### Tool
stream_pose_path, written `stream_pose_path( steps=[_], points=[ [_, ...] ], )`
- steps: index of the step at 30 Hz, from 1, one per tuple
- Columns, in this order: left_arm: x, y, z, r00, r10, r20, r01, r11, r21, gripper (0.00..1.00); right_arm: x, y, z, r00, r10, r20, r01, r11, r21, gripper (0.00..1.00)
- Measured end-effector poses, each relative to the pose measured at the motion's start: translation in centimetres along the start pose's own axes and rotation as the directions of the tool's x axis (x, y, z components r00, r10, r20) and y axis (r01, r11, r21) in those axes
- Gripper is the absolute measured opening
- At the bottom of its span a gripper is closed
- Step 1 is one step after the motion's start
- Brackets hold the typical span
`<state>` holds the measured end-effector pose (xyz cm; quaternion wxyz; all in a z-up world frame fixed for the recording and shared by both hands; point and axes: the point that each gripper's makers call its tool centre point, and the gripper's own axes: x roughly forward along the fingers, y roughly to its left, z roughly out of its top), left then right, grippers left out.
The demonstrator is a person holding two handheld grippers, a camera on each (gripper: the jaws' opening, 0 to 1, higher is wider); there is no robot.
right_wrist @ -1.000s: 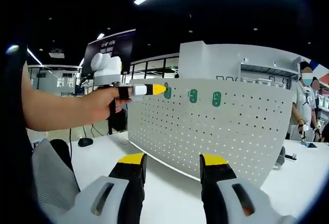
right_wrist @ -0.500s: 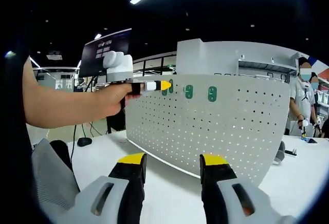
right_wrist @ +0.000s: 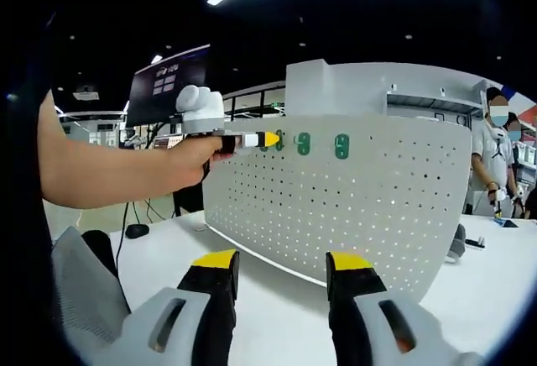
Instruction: Insert the hook assembly into the mounting plate slot until the hook locks in place.
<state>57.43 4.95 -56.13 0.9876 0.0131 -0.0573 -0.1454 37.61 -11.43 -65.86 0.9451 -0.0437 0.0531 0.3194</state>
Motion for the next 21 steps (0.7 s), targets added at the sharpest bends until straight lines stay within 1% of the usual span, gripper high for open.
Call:
stream_pose_path(
  steps=[4, 13, 21],
  points=[
    [0.24, -0.01, 0.24, 1.0, 0.004, 0.008, -0.004, 1.0, 0.009, 0.02, 0.07, -0.08, -0.11, 1.0, 0.001, -0.004, -0.001, 1.0, 0.004, 0.4],
    [0.52, 0.02, 0.22, 1.0, 0.009, 0.01, -0.009, 1.0, 0.014, 0.02, -0.07, -0.39, -0.02, 1.0, -0.005, -0.001, 0.005, 1.0, 0.008, 0.4],
    [0.53, -0.06, 0.3, 1.0, 0.013, 0.013, -0.014, 0.999, 0.042, 0.02, -0.26, -0.64, -0.21, 1.0, -0.009, -0.004, 0.009, 1.0, 0.013, 0.4]
  ],
)
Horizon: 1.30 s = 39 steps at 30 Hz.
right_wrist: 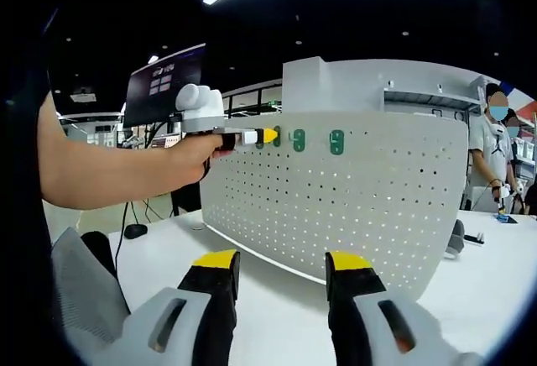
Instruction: Insert the hook assembly into the mounting plate slot until the hook locks in place.
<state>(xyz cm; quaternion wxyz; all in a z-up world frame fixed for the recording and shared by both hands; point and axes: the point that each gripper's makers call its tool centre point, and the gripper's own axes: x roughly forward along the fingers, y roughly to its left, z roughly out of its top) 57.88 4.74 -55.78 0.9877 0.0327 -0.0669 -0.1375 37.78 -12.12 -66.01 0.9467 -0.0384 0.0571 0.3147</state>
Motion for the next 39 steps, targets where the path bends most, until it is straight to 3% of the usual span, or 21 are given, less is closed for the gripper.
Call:
stream_pose_path(
  steps=[24, 32, 39],
  points=[
    [0.18, -0.4, -0.08, 0.999, 0.052, -0.001, -0.051, 0.985, 0.163, 0.02, -0.15, -0.03, 0.06, 1.0, 0.004, -0.006, -0.004, 1.0, 0.002, 0.39],
    [0.47, -0.21, -0.22, 0.996, 0.088, 0.01, -0.089, 0.987, 0.133, 0.03, -0.34, -0.08, -0.06, 1.0, 0.0, -0.01, 0.0, 1.0, 0.004, 0.39],
    [0.51, -0.35, -0.3, 0.992, 0.124, 0.025, -0.126, 0.98, 0.156, 0.03, -0.51, -0.33, -0.2, 1.0, -0.003, -0.017, 0.003, 1.0, 0.006, 0.39]
  ],
)
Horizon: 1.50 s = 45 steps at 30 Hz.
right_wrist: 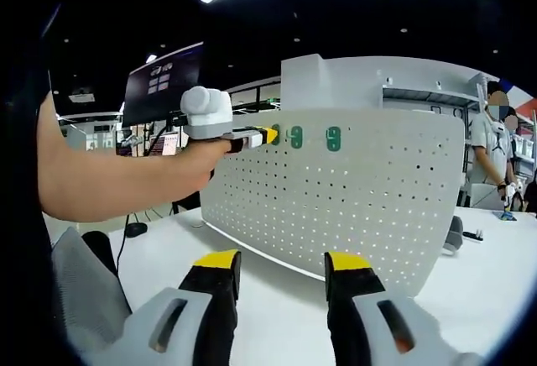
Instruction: Insert the hook assembly into the mounting plate slot until the hook locks in place.
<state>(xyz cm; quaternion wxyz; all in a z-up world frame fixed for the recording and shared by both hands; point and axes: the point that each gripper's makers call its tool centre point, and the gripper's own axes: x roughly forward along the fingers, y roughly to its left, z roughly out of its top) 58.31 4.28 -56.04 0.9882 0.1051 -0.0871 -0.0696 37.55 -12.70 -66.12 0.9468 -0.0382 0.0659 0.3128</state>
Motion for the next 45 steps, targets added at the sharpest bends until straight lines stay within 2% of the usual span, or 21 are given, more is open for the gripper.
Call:
stream_pose_path(
  steps=[3, 6, 9, 12, 16, 24, 28, 36, 40, 45],
  points=[
    [0.0, 0.0, 0.0, 1.0, 0.002, 0.002, -0.002, 0.999, 0.043, 0.03, 0.1, -0.1, 0.1, 1.0, 0.002, 0.0, -0.002, 1.0, 0.001, 0.39],
    [0.1, 0.0, 0.0, 1.0, 0.004, 0.008, -0.005, 0.999, 0.048, 0.03, 0.1, -0.1, 0.1, 1.0, 0.003, 0.0, -0.003, 1.0, -0.001, 0.38],
    [0.1, -0.1, -0.1, 1.0, 0.007, 0.014, -0.009, 0.994, 0.111, 0.04, 0.1, -0.1, 0.3, 1.0, 0.004, 0.003, -0.004, 1.0, -0.001, 0.38],
    [0.1, -0.1, -0.1, 1.0, 0.005, 0.014, -0.006, 0.991, 0.131, 0.04, 0.1, -0.2, 0.3, 1.0, 0.002, 0.005, -0.002, 1.0, 0.002, 0.38],
    [0.0, -0.5, -0.5, 1.0, 0.003, 0.002, -0.003, 0.978, 0.208, 0.05, 0.2, -0.2, 0.2, 1.0, 0.003, 0.001, -0.003, 1.0, 0.009, 0.38],
    [-0.1, -0.2, -0.4, 0.999, -0.002, 0.034, -0.004, 0.987, 0.161, 0.06, 0.1, -0.4, 0.2, 1.0, -0.003, -0.004, 0.003, 1.0, 0.01, 0.38],
    [-0.1, -0.1, -0.3, 0.999, -0.016, 0.032, 0.012, 0.992, 0.125, 0.06, 0.2, -0.3, 0.4, 1.0, -0.004, -0.001, 0.004, 1.0, 0.005, 0.38],
    [-0.2, -0.3, -0.4, 0.999, -0.046, 0.016, 0.044, 0.992, 0.118, 0.08, 0.3, 0.0, 1.0, 1.0, -0.003, -0.002, 0.003, 1.0, -0.014, 0.38],
    [-0.7, 0.0, -0.3, 0.999, -0.049, 0.02, 0.047, 0.996, 0.079, 0.12, 0.2, 0.3, 1.3, 1.0, -0.003, -0.002, 0.003, 1.0, -0.025, 0.38],
    [-1.5, 0.1, 0.0, 0.998, -0.058, 0.028, 0.055, 0.995, 0.085, 0.14, 0.2, 0.7, 1.7, 1.0, -0.001, 0.001, 0.001, 0.999, -0.034, 0.38]
  ],
)
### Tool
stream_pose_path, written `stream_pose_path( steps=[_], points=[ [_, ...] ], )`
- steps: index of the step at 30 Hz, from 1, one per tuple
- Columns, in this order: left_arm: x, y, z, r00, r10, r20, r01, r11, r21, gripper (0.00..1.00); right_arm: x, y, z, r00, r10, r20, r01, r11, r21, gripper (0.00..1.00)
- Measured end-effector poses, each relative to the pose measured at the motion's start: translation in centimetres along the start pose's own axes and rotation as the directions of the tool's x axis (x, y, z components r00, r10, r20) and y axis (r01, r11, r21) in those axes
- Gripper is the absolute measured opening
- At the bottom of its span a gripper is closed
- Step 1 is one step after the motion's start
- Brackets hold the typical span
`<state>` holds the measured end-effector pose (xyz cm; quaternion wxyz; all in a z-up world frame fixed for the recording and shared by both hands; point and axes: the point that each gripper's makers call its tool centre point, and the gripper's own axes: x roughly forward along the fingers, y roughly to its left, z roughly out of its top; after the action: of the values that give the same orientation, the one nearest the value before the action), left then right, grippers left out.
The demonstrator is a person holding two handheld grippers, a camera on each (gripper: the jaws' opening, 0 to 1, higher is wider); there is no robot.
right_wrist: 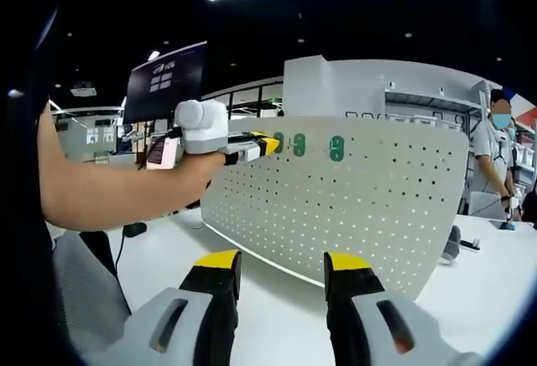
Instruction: Insert the hook assembly into the mounting plate slot until the hook locks in place.
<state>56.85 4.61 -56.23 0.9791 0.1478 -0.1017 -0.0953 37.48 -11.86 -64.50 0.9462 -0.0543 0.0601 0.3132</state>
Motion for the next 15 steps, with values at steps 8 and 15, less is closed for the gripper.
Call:
stream_pose_path(
  steps=[8, 15],
  points=[
    [-1.7, 0.3, 1.0, 1.0, -0.011, 0.019, 0.011, 1.0, 0.004, 0.17, -0.2, 0.5, 1.0, 1.0, 0.003, 0.015, -0.003, 1.0, -0.019, 0.38],
    [-3.2, 0.4, 1.6, 0.999, -0.035, 0.025, 0.035, 0.999, -0.001, 0.21, -0.4, 1.0, 1.6, 1.0, 0.008, 0.021, -0.007, 0.999, -0.037, 0.38]
  ],
)
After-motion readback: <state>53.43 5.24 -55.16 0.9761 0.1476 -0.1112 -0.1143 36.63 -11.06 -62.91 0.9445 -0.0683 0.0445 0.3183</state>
